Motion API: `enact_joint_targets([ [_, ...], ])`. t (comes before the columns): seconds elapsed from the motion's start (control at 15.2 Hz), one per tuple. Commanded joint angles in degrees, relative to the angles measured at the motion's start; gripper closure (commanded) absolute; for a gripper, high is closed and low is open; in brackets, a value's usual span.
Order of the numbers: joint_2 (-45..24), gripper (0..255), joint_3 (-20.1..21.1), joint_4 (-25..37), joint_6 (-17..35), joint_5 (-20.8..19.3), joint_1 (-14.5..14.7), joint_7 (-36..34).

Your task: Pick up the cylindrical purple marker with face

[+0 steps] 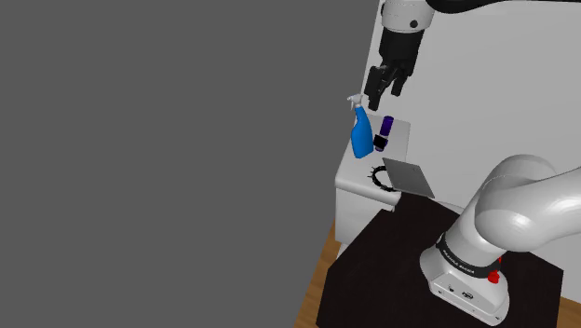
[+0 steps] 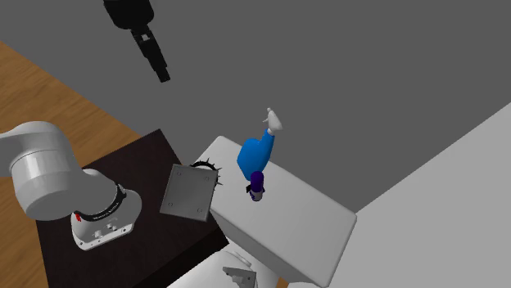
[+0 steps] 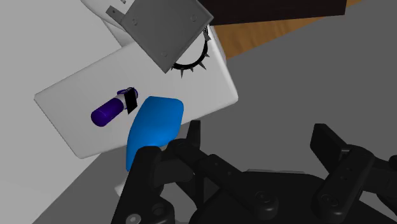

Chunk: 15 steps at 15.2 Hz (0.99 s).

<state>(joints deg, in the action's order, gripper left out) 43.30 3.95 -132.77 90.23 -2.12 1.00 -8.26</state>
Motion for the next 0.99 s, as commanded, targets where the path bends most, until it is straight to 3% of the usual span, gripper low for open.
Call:
enact_joint_targets([
  [0.0, 0.0, 0, 0.0, 0.0, 0.0, 0.0, 0.0, 0.0],
  [0.46, -2.3, 0, -8.4, -5.6, 8.1, -4.3, -2.6, 9.0],
  [0.92, -8.9, 0, -17.0, -7.5, 17.1, -7.7, -5.1, 18.0],
])
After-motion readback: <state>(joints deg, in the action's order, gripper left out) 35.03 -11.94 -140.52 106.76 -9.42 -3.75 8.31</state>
